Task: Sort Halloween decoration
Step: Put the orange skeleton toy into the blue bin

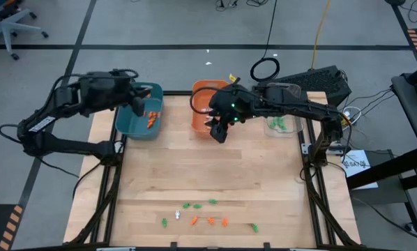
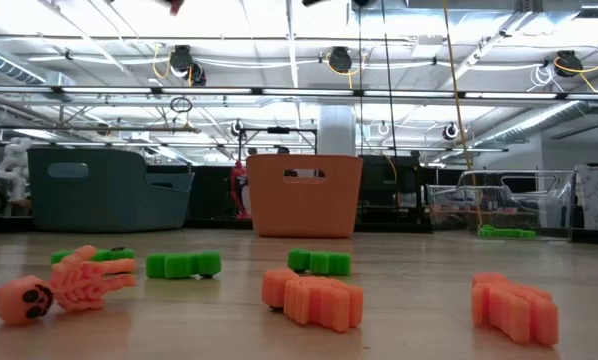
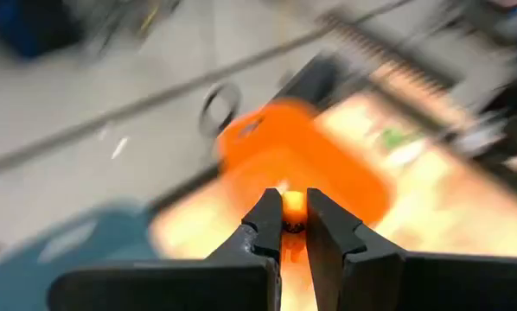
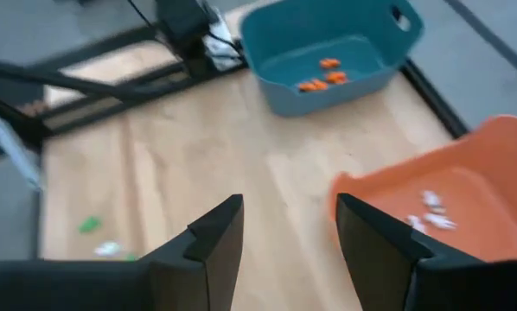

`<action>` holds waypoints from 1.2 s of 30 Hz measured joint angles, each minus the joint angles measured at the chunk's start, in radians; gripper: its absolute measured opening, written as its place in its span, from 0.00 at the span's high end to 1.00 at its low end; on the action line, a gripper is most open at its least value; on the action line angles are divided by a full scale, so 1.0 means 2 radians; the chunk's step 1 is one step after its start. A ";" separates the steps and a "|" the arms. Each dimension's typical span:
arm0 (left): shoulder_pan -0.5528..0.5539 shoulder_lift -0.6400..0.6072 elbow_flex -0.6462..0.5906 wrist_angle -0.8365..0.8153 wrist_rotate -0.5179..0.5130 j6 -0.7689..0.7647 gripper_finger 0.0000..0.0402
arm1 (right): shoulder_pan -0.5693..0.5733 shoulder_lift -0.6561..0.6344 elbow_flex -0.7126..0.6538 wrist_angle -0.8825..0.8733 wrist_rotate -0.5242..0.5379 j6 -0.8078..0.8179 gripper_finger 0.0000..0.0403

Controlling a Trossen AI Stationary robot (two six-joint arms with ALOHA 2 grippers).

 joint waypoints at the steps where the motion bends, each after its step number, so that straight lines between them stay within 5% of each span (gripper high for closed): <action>1: 0.014 0.004 0.000 -0.024 0.000 -0.013 0.94 | -0.006 0.000 0.000 -0.005 0.000 -0.011 0.58; 7: 0.083 0.045 -0.003 -0.125 0.015 -0.065 0.94 | -0.044 0.000 0.000 -0.033 -0.026 -0.079 0.58; 14: 0.163 0.111 -0.054 -0.154 0.150 -0.096 0.94 | -0.098 0.000 0.000 -0.060 -0.115 -0.165 0.58; 20: 0.202 0.185 -0.098 -0.161 0.188 -0.096 0.94 | -0.133 0.000 -0.002 -0.064 -0.120 -0.215 0.58; 28: 0.215 0.268 -0.135 -0.134 0.158 -0.074 0.94 | -0.145 0.001 -0.012 -0.062 -0.169 -0.221 0.58; 36: 0.215 0.323 -0.157 -0.067 0.106 -0.042 0.94 | -0.137 0.002 -0.012 -0.023 -0.169 -0.135 0.58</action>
